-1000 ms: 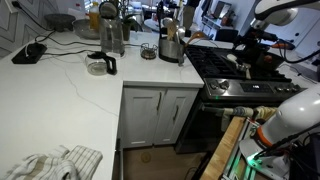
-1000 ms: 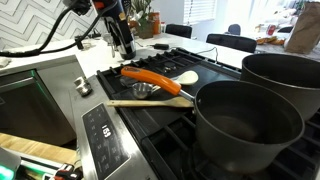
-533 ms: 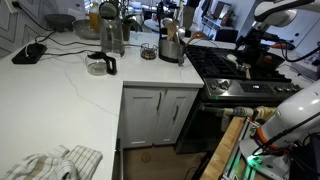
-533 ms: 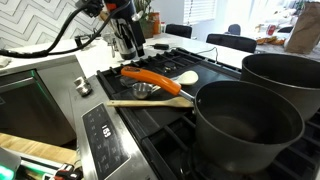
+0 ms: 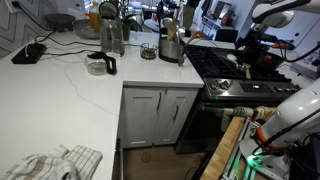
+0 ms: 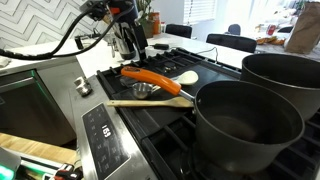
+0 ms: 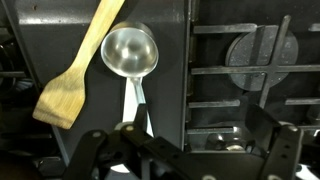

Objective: Pick up the metallic spoon from the stove and place it in the metallic utensil storage bucket

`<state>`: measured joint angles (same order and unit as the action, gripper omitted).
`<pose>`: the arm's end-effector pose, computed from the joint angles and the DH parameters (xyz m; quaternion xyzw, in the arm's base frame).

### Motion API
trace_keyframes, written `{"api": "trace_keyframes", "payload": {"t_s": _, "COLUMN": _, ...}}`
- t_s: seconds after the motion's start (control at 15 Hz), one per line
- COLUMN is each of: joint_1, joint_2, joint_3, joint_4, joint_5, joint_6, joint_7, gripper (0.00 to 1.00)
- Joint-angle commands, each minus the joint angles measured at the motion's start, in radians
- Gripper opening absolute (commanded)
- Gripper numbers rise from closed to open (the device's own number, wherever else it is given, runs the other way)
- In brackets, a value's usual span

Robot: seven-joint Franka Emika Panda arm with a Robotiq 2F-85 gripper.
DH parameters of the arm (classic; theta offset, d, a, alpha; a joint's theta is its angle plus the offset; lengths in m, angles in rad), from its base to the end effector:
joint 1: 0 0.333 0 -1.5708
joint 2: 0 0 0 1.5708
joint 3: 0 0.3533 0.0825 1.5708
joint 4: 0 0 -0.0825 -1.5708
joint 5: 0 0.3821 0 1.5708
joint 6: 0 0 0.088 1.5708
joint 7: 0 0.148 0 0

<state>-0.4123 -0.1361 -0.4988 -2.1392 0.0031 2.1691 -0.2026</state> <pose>0.3190 -0.4219 0.4687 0.9343 -0.3469 0.0812 0.0107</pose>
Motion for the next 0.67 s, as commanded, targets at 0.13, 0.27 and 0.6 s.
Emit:
{"api": "trace_keyframes", "payload": {"t_s": 0.13, "joint_1": -0.032, "joint_2": 0.107, "joint_3": -0.026, "joint_4": 0.047, "joint_5": 0.048, "joint_6": -0.015, "joint_7": -0.071, "gripper": 1.00}}
{"api": "trace_keyframes", "payload": {"t_s": 0.27, "joint_1": -0.045, "joint_2": 0.136, "joint_3": -0.031, "joint_4": 0.065, "joint_5": 0.065, "joint_6": -0.026, "joint_7": -0.084, "gripper": 1.00}}
{"api": "trace_keyframes", "payload": {"t_s": 0.6, "joint_1": -0.079, "joint_2": 0.202, "joint_3": -0.028, "joint_4": 0.087, "joint_5": 0.074, "joint_6": -0.018, "joint_7": -0.098, "gripper": 0.97}}
